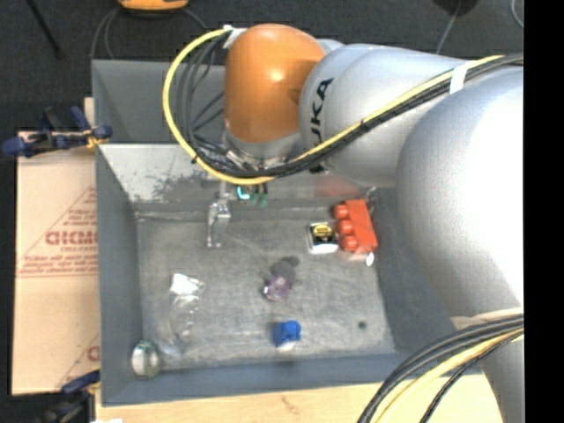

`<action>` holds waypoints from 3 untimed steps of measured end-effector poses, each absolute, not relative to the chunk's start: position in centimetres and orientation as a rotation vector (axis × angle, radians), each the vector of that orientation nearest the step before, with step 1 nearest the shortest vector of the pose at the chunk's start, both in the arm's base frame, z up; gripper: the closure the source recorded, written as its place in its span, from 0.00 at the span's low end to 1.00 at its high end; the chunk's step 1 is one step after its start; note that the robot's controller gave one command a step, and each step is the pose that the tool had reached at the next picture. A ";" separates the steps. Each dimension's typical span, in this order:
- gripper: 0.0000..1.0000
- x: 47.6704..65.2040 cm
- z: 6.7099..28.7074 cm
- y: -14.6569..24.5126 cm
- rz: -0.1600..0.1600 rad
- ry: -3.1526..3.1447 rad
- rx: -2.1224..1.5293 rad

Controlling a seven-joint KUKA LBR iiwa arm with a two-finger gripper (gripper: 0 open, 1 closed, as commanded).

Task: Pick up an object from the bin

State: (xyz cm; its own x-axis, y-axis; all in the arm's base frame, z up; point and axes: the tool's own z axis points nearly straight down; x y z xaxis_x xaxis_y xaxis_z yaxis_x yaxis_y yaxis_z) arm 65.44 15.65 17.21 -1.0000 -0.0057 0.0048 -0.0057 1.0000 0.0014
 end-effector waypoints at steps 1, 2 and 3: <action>0.00 63.3 9.4 10.9 0.002 -3.130 -0.218; 0.00 55.5 15.0 5.3 0.005 -3.141 -0.085; 0.00 52.8 9.3 2.9 -0.004 -3.153 -0.080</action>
Offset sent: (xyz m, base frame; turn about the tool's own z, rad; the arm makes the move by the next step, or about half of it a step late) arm -0.0206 -0.0449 -0.0744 0.1450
